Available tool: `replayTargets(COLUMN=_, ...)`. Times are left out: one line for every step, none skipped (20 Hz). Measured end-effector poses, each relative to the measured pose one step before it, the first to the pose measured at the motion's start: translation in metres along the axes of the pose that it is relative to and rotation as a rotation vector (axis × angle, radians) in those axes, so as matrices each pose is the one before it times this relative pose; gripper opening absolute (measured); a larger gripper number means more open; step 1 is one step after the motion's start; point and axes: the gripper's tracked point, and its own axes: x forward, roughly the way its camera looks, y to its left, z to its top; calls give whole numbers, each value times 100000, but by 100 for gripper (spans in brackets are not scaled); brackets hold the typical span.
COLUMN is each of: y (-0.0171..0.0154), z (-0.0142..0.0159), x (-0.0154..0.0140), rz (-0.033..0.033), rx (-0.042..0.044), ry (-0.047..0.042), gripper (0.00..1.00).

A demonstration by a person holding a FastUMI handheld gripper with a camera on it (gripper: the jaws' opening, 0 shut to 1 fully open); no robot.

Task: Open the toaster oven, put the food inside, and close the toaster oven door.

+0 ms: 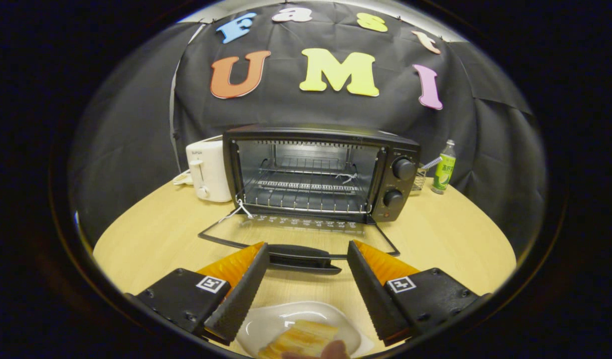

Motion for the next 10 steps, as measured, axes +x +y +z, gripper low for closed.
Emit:
replayTargets(y=-165, z=103, x=-308, rz=-30, rx=295, ry=-229, gripper=100)
replayTargets(y=-107, z=-96, x=-323, rz=172, rx=463, ry=122, gripper=100)
replayTargets(y=1, z=143, x=-464, rz=812, rx=1024, ry=-559, gripper=100)
replayTargets(y=-213, z=-186, x=-420, rz=-109, rx=962, ry=418, gripper=100)
replayTargets(y=-187, z=-142, x=-579, rz=114, rx=929, ry=498, gripper=100)
replayTargets(y=87, z=-99, x=-730, rz=893, rx=851, ry=144, gripper=100)
replayTargets(y=7, z=284, x=-1086, rz=320, rx=971, ry=-1421, gripper=100)
replayTargets(y=-513, z=82, x=-1115, rz=-1640, rx=246, ry=-1563, gripper=100)
replayTargets(y=-727, z=85, x=-1326, rz=-2969, rx=887, ry=-1490, gripper=100)
replayTargets(y=-123, z=-127, x=-1169, rz=-536, rx=462, ry=-1177, gripper=100)
